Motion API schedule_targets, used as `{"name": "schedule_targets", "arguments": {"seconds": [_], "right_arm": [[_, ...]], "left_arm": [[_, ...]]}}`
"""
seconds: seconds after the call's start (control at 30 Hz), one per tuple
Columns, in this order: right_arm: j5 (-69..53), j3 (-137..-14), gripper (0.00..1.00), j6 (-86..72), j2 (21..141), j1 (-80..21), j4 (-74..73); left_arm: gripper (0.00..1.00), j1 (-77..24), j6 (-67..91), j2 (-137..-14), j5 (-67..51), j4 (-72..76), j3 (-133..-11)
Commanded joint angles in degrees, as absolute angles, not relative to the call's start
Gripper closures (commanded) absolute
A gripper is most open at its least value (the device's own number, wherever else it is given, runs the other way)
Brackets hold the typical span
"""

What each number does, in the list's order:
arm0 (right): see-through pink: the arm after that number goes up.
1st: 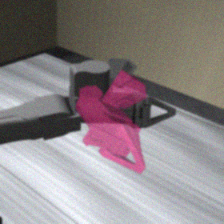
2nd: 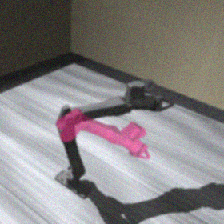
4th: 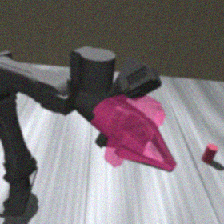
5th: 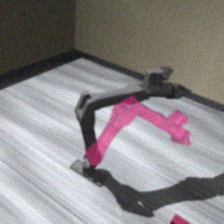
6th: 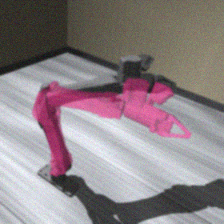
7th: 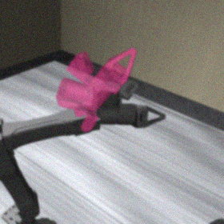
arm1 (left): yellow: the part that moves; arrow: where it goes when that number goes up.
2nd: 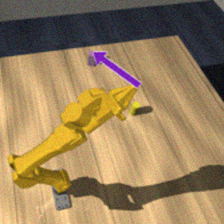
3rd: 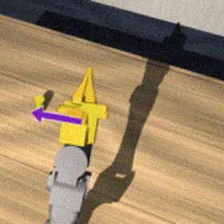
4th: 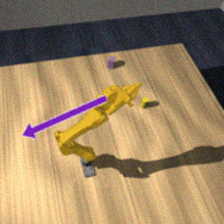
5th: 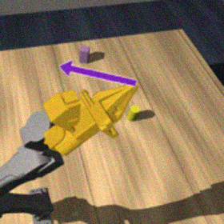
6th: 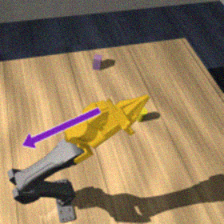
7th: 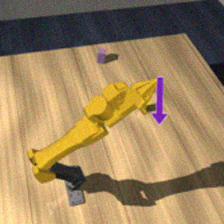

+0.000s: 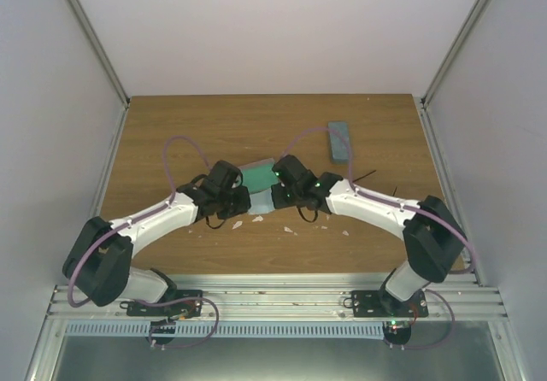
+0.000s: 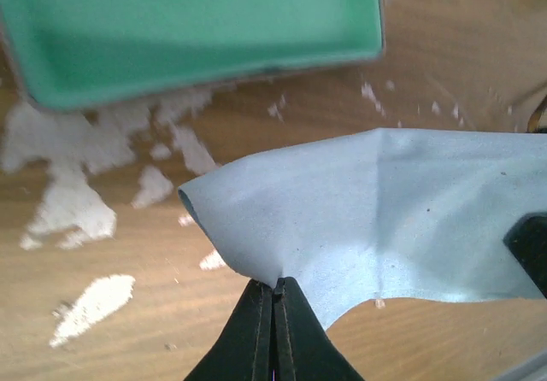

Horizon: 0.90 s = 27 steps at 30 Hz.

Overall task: Organize the sunglasses
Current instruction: Pick up the glasses cleaning cloth from the center of the board, then place the glasses cleaning cloth in the sunglasses case.

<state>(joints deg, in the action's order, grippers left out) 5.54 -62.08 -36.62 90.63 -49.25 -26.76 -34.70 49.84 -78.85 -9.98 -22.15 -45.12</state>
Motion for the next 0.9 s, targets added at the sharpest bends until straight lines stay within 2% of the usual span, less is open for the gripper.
{"name": "schedule_targets", "arguments": {"seconds": [0.0,0.27,0.87], "right_arm": [[5.03,-66.50,0.99,-32.58,95.32,-46.92,-22.81],[4.37,-74.17,0.99,-29.62,104.17,-44.42,-18.54],[4.36,-79.52,0.99,-27.80,114.76,-42.75,-16.84]], "left_arm": [[1.00,-30.02,44.95,-78.77,-9.41,-22.33,-48.35],[1.00,-23.20,39.86,-84.98,-10.20,-21.88,-53.38],[1.00,-20.04,38.30,-93.66,-13.49,-17.16,-54.80]]}}
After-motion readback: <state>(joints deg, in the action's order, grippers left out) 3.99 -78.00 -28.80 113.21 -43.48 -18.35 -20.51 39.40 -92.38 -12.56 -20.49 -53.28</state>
